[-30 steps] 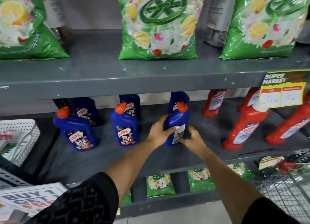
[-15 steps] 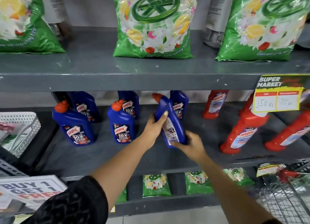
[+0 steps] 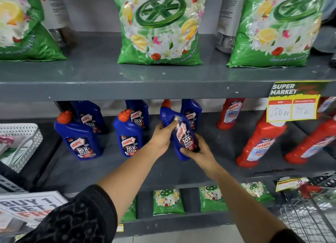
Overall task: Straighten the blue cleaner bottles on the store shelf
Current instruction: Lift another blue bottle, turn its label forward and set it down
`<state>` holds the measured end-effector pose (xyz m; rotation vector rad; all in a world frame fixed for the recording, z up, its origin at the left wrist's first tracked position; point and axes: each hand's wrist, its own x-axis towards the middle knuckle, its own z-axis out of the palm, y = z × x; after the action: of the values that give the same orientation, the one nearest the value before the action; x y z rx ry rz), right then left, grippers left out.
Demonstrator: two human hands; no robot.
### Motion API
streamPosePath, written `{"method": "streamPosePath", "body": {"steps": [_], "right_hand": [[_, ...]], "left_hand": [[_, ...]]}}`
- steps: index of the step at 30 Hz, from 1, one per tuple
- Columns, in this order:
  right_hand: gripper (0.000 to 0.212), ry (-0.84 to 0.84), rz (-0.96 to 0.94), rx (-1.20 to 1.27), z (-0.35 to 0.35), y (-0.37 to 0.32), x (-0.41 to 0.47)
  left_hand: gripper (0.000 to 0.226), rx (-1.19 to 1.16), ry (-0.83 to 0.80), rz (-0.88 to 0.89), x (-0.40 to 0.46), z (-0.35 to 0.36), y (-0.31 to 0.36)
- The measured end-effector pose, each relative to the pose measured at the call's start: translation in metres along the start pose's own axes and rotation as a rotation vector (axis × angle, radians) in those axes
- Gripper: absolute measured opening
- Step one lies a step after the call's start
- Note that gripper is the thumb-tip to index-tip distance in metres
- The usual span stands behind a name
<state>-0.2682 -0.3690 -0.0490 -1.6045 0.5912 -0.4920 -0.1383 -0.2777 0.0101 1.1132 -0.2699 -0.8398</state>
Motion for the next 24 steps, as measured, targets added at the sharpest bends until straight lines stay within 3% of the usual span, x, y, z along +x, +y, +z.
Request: {"method": "streamPosePath", "body": {"steps": [3,9,20,24], "right_hand": [[0.052,-0.033,-0.011,0.027,-0.012,-0.014,0.012],[0.067,-0.022,0.034,-0.164,-0.014,0.0,0.036],[0.058,0.016,0.007,-0.31,-0.015,0.018,0.045],[0.059,-0.007,-0.011,-0.333,-0.017,0.019,0.042]], "left_hand": [[0.035,0.148,-0.115,0.041,0.004,-0.002,0.003],[0.04,0.536,-0.171,0.171,0.015,-0.007,0.009],[0.035,0.659,-0.178,0.178,0.017,-0.013,-0.002],[0.044,0.744,-0.147,0.173,0.02,-0.018,-0.004]]}}
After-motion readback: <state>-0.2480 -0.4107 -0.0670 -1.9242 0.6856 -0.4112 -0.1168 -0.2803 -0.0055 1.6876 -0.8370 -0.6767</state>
